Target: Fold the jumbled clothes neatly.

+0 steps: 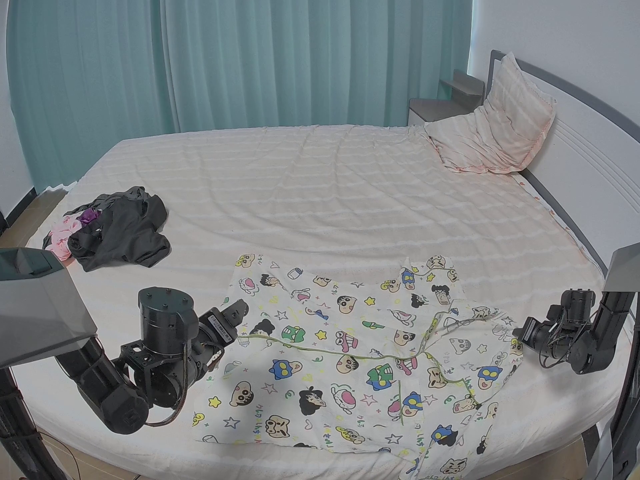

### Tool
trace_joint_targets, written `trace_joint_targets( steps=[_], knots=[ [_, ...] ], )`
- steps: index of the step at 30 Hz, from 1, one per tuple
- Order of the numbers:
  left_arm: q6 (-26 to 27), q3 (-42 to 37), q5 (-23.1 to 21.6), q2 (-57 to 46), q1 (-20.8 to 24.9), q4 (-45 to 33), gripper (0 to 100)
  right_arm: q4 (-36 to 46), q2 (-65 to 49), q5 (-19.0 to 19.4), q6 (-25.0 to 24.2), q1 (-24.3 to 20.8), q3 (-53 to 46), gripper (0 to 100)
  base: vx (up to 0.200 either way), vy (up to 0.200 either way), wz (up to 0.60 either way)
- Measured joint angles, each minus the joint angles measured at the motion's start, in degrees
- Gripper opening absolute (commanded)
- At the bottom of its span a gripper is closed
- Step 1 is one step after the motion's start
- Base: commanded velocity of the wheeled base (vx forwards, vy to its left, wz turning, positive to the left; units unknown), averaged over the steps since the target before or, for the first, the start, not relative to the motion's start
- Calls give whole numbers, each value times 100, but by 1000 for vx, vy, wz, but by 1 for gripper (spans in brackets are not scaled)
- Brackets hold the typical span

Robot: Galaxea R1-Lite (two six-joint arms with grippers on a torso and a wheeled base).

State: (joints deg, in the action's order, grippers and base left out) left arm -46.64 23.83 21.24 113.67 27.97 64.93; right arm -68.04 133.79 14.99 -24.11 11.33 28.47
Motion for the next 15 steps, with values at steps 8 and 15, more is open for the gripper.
trace_joint_targets(
  steps=[8, 15],
  knots=[
    [0, -16, 5, 0, 9, -1, 100, 22, 0, -17, 99, 315, 30, 0, 0, 0, 0],
    [0, -40, 9, 0, 94, 0, 100, 29, 13, -263, 127, 402, 124, 100, 0, 0, 0]
  ],
)
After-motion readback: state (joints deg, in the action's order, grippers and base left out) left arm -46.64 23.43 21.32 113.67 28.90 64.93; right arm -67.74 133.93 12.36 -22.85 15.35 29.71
